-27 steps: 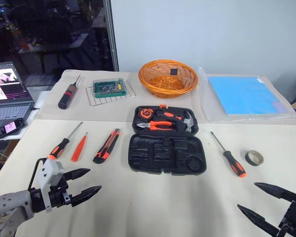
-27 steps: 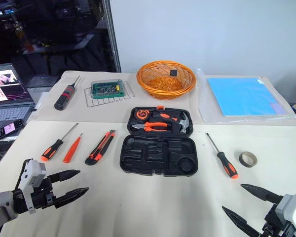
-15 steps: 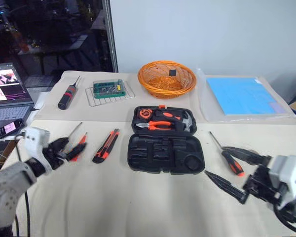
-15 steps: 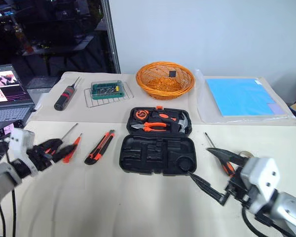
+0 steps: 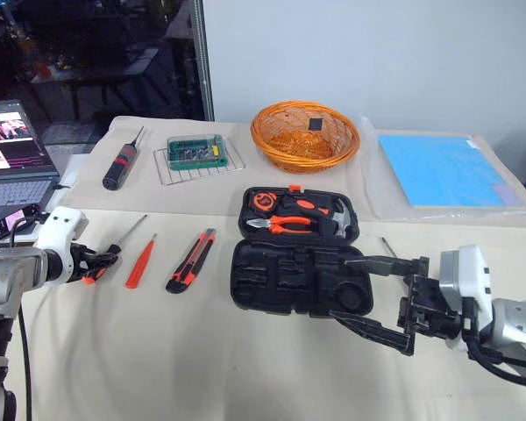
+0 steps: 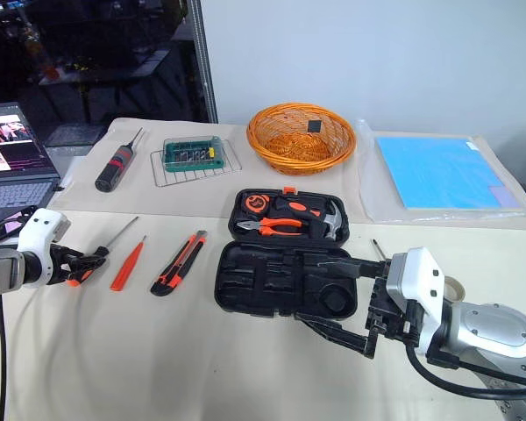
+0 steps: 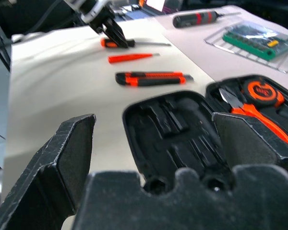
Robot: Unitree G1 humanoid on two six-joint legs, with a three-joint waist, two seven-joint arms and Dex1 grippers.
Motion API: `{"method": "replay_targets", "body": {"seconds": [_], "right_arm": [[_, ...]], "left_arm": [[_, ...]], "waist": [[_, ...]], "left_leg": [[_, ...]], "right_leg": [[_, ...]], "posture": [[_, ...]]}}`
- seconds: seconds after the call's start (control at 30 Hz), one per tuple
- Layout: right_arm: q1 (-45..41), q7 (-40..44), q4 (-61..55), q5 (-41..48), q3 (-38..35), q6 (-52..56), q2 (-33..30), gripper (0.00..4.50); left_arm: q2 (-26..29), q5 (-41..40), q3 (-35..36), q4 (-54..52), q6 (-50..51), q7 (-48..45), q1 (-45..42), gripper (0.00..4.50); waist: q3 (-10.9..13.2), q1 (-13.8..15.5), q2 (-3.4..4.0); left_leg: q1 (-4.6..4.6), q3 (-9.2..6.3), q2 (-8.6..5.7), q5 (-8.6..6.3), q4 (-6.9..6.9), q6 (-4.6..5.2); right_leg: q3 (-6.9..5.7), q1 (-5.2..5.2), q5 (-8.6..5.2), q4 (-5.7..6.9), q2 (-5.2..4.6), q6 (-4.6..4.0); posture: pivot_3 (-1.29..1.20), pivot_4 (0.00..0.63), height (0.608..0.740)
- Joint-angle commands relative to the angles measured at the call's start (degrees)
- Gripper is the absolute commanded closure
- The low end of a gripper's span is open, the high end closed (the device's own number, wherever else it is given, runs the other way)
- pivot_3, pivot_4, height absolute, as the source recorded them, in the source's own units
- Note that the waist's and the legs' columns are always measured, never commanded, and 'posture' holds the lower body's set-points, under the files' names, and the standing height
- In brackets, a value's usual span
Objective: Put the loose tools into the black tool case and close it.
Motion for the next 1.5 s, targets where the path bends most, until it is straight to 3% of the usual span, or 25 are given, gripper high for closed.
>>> {"method": "replay_targets", "body": {"seconds": [0.03, 0.1, 0.2, 0.3, 0.4, 0.53, 0.57, 0.73, 0.97, 1.23, 1.3, 1.33, 1.43, 1.5], "right_arm": [[1.4, 0.6, -0.7, -1.2, -1.5, -2.3, 1.1, 0.0], [3.0, 0.0, -1.0, -1.8, -2.0, -3.0, 2.3, 0.0], [7.6, -0.7, -1.8, -3.2, -4.8, -5.0, 5.7, 0.0], [12.6, -2.5, -2.3, -2.7, -8.7, -5.3, 8.9, 0.0], [19.0, -1.3, -3.5, -2.6, -14.5, -6.5, 11.2, 0.0], [26.2, 2.7, -2.9, -5.0, -20.4, -10.2, 13.3, 0.0], [27.2, 3.2, -2.6, -5.2, -21.5, -10.8, 13.5, 0.0], [29.5, 5.1, -1.3, -7.4, -24.3, -13.4, 13.8, 0.0], [30.7, 2.4, -6.7, -7.5, -22.8, -12.3, 14.1, 0.0], [31.9, 0.2, -8.4, -7.7, -22.2, -12.0, 14.5, 0.0], [31.8, 0.0, -8.2, -8.1, -21.8, -12.0, 14.4, 0.0], [31.7, -0.1, -8.2, -8.3, -21.6, -12.0, 14.3, 0.0], [31.5, -0.4, -8.1, -8.1, -21.3, -12.0, 14.0, 0.0], [31.3, -0.6, -7.9, -8.2, -21.0, -12.2, 14.0, 0.0]], "left_arm": [[0.6, -1.5, 2.6, -1.7, -2.0, -5.2, 1.1, 3.21], [1.4, -5.4, 6.0, -5.3, -3.4, -11.1, 1.7, 3.75], [5.1, -10.7, 5.6, -13.5, -2.9, -21.9, -0.3, 3.74], [5.3, -8.8, -3.4, -19.7, -5.7, -29.1, -6.1, 3.74], [-2.4, -2.1, -15.8, -20.0, -8.5, -30.0, -18.2, 3.74], [-15.3, 5.7, -27.4, -11.8, -8.5, -27.9, -30.6, 3.74], [-17.5, 7.4, -29.4, -9.7, -8.8, -27.7, -32.4, 3.74], [-27.9, 16.0, -37.4, 4.9, -15.9, -27.8, -39.0, 3.74], [-31.6, 25.7, -42.4, 19.1, -28.5, -30.7, -40.8, 3.74], [-33.4, 31.3, -41.3, 27.5, -38.4, -30.1, -41.6, 3.74], [-34.4, 30.7, -39.5, 28.1, -40.8, -29.5, -41.5, 2.73], [-34.7, 30.5, -38.8, 28.3, -41.5, -29.6, -41.5, 2.48], [-34.2, 22.3, -31.1, 21.4, -34.1, -33.4, -40.0, 1.38], [-33.2, 18.0, -26.8, 16.0, -27.5, -34.4, -38.0, 1.38]], "waist": [[0.0, 0.0, 0.0], [0.0, -0.1, -0.05], [0.1, 0.1, -0.36], [0.1, 0.6, -0.38], [0.0, 1.6, -0.05], [0.0, 1.3, -0.11], [0.0, 0.9, -0.12], [0.0, -0.7, -0.14], [0.0, -1.2, -0.14], [0.0, -0.9, -0.12], [0.0, -0.8, -0.07], [-0.1, -0.8, -0.03], [-0.1, -0.3, 0.0], [-0.1, -0.3, -0.01]], "left_leg": [[0.01, 0.0, 0.01, 0.0, 0.0, 0.01], [0.01, -0.01, 0.05, -0.06, 0.0, 0.1], [-0.1, -0.08, 0.11, 0.03, 0.02, -0.18], [-0.09, -0.07, 0.03, -0.13, 0.07, -0.5], [0.0, 0.0, -0.1, -0.14, 0.17, -0.35], [-0.09, 0.09, -0.12, -0.05, 0.45, 0.59], [-0.13, 0.08, -0.08, -0.05, 0.54, 0.64], [-0.01, 0.16, -0.04, -0.04, 0.61, 0.69], [-0.05, 0.14, 0.0, -0.05, 0.6, 0.7], [-0.04, 0.13, 0.0, -0.12, 0.88, 0.85], [-0.01, 0.13, 0.02, -0.13, 0.93, 0.86], [0.0, 0.13, 0.03, -0.13, 0.93, 0.86], [-0.04, 0.13, 0.02, -0.11, 0.98, 0.88], [-0.23, 0.12, 0.02, -0.11, 1.02, 0.89]], "right_leg": [[0.02, -0.01, 0.0, 0.0, 0.0, 0.0], [0.03, -0.02, 0.0, 0.01, 0.0, -0.01], [-0.05, -0.1, 0.0, 0.03, 0.0, -0.05], [-0.04, -0.03, 0.0, 0.02, -0.01, -0.05], [0.04, 0.17, 0.05, 0.0, -0.01, 0.08], [0.17, 0.24, 0.09, 0.06, 0.17, 0.22], [0.2, 0.23, -0.1, 0.07, 0.24, 0.56], [0.66, 0.1, -0.07, 0.28, 0.36, 0.59], [0.89, -0.14, -0.1, 0.51, 0.38, 0.48], [0.88, -0.01, -0.06, 0.5, 0.11, 0.58], [0.89, 0.04, -0.06, 0.5, 0.09, 0.58], [0.89, 0.05, -0.06, 0.51, 0.08, 0.58], [0.89, 0.02, -0.06, 0.53, 0.02, 0.58], [0.87, -0.14, 0.0, 0.59, 0.03, 0.67]], "posture": [[0.0, 0.15, 0.74], [0.0, 0.15, 0.74], [0.0, 0.15, 0.74], [0.0, 0.15, 0.74], [0.0, 0.15, 0.74], [0.0, 0.15, 0.74], [0.0, 0.15, 0.74], [0.0, 0.15, 0.74], [0.0, 0.15, 0.74], [0.0, 0.15, 0.74], [0.0, 0.15, 0.74], [0.0, 0.15, 0.74], [0.0, 0.15, 0.74], [0.0, 0.15, 0.74]]}}
